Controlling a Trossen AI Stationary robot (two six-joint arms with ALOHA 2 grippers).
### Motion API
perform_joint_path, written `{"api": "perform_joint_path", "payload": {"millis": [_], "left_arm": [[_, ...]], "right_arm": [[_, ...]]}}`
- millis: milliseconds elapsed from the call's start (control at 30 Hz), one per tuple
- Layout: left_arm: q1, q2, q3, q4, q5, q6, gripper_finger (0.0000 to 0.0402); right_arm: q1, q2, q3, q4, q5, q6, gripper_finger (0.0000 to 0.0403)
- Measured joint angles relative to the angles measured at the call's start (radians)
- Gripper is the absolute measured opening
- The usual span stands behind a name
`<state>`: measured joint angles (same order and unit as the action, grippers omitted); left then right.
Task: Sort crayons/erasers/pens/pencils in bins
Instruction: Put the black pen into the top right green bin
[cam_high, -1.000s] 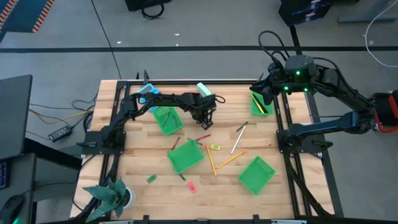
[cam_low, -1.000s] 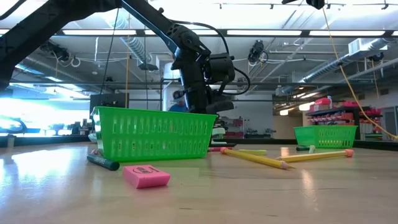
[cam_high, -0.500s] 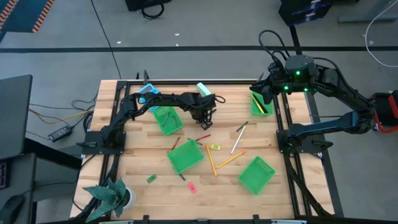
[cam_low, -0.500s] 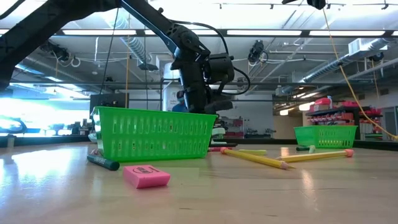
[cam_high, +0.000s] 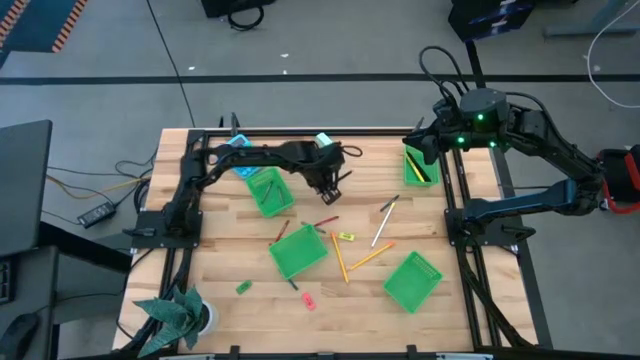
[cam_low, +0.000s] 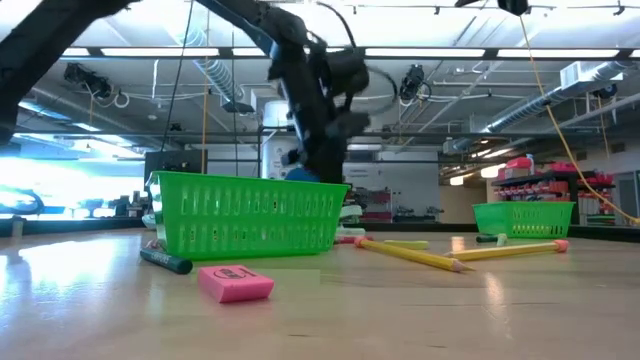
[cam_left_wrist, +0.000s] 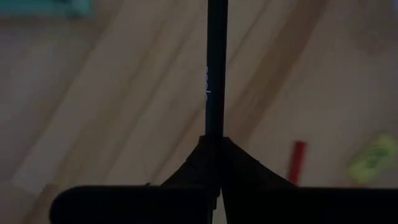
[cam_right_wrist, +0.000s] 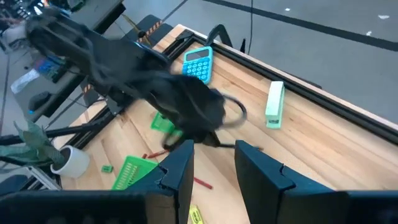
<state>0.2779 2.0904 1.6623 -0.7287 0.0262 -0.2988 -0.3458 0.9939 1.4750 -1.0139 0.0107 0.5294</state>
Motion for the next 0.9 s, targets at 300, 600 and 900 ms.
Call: {"api": "perform_joint_path", "payload": {"millis": [300,600,900], "left_arm": [[0.013,-0.178,0.002,0.107,0.036,-0.138,0.0016],[0.022,-0.296,0.004,0.428,0.106,-0.341,0.0022],[0.009,-0.305,0.005,0.556,0.137,-0.452,0.0019]], "right_arm": [[0.000,0.000,0.000,-0.075,0.101,0.196,0.0122],[0.001,0.053,0.000,0.075,0.079,0.278,0.0164],[0.002,0.140,0.000,0.232,0.036,0.223,0.0213]]}}
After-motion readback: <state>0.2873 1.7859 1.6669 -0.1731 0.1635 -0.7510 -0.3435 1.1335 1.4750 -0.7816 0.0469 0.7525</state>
